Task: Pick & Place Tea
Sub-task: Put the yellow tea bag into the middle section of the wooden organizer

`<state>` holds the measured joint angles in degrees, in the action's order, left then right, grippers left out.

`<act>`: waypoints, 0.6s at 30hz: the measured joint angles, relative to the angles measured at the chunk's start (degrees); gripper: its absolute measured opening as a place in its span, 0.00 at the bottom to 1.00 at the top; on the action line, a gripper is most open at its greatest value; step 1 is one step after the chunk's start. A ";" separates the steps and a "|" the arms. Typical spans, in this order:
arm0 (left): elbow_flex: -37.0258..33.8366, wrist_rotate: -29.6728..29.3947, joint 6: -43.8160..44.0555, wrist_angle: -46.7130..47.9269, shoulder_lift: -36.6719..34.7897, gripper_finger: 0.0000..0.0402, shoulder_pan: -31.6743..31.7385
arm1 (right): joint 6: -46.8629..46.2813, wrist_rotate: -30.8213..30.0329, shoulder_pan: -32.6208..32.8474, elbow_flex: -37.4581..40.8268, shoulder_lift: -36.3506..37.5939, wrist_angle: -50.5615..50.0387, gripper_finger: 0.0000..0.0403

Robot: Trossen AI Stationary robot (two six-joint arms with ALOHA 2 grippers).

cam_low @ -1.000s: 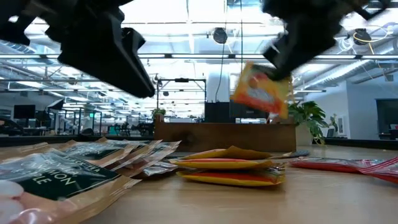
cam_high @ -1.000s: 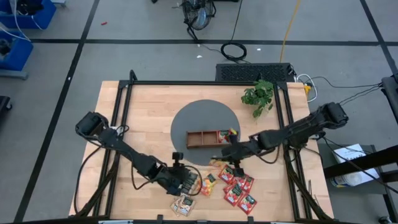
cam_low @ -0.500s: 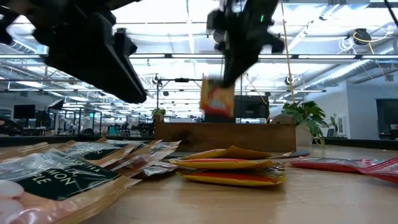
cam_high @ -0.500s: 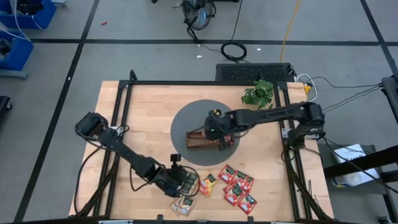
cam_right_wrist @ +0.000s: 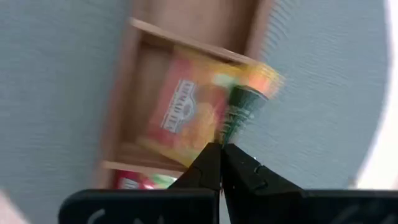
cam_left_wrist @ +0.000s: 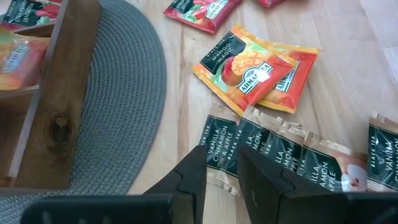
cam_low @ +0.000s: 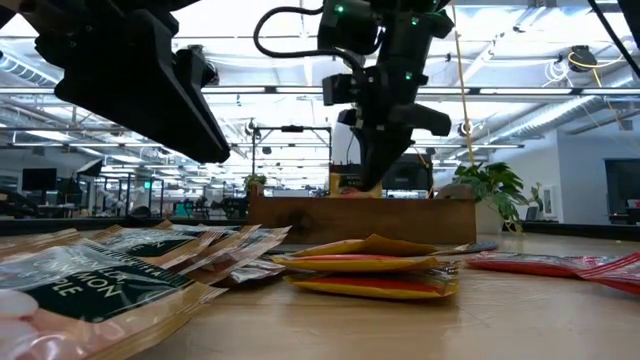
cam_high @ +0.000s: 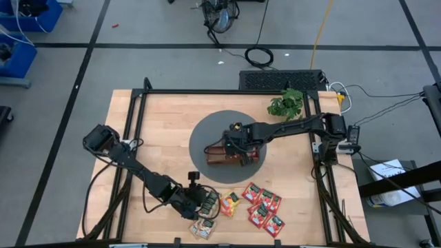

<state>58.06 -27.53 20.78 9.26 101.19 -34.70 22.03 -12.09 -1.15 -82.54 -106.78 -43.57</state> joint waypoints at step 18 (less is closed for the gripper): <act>0.00 -0.05 0.57 -0.07 0.00 0.23 0.00 | -0.10 -0.85 1.20 0.00 0.02 2.09 0.00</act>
<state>58.06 -27.57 21.34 9.19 101.19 -34.70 21.93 -12.94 0.05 -82.54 -106.76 -41.48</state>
